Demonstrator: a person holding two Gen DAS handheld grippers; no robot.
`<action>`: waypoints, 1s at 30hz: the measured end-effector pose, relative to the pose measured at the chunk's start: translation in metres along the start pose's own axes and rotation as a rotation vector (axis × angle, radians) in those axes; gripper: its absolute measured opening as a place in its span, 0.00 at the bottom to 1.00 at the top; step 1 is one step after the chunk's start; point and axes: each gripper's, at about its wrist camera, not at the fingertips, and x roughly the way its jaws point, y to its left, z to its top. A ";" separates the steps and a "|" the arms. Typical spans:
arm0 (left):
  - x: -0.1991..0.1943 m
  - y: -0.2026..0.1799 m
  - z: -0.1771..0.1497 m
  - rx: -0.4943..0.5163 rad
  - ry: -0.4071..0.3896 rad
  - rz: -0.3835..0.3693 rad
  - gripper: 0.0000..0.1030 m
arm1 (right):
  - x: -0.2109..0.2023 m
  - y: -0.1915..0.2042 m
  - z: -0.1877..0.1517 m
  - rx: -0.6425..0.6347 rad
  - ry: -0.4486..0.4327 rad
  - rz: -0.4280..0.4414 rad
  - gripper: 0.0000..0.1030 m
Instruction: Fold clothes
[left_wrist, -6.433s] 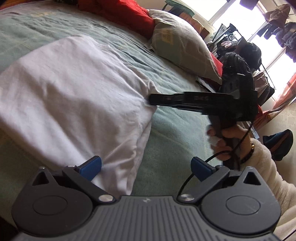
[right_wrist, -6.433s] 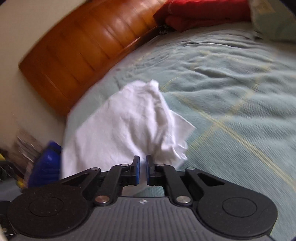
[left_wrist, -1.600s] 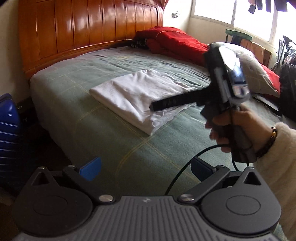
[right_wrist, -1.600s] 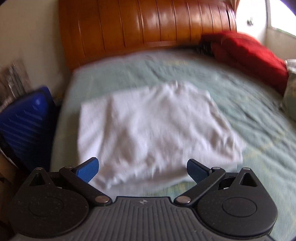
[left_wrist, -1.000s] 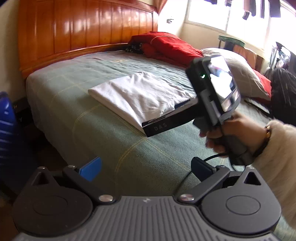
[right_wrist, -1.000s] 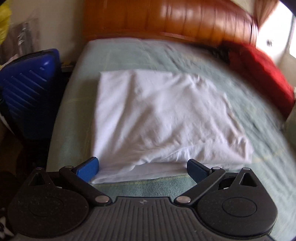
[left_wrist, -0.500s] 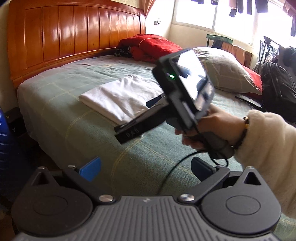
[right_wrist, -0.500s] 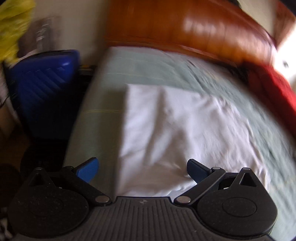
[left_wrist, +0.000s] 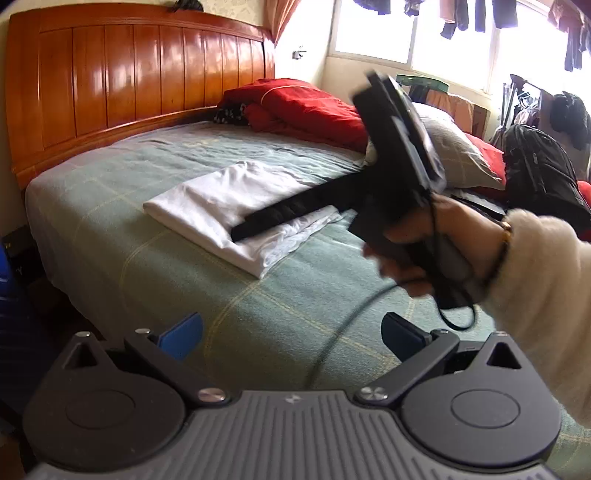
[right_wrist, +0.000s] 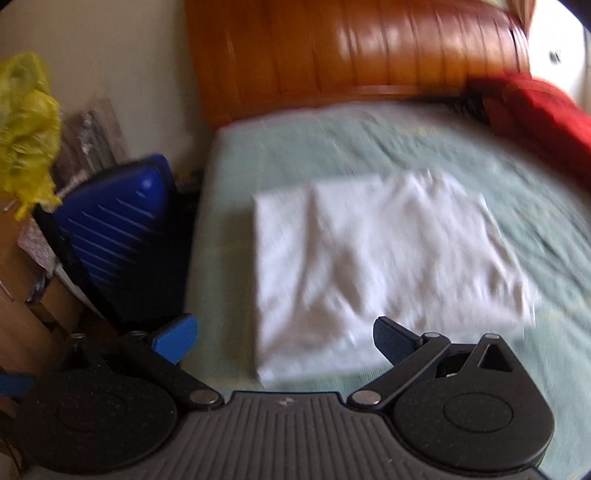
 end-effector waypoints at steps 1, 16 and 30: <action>-0.001 -0.002 0.000 0.003 -0.002 -0.004 0.99 | 0.003 0.003 0.004 -0.003 -0.012 0.020 1.00; -0.001 -0.006 0.001 0.018 -0.003 0.017 0.99 | -0.064 -0.009 -0.059 0.216 0.126 -0.237 1.00; 0.029 -0.001 0.013 0.075 0.027 0.153 0.99 | -0.117 0.017 -0.100 0.289 0.158 -0.403 1.00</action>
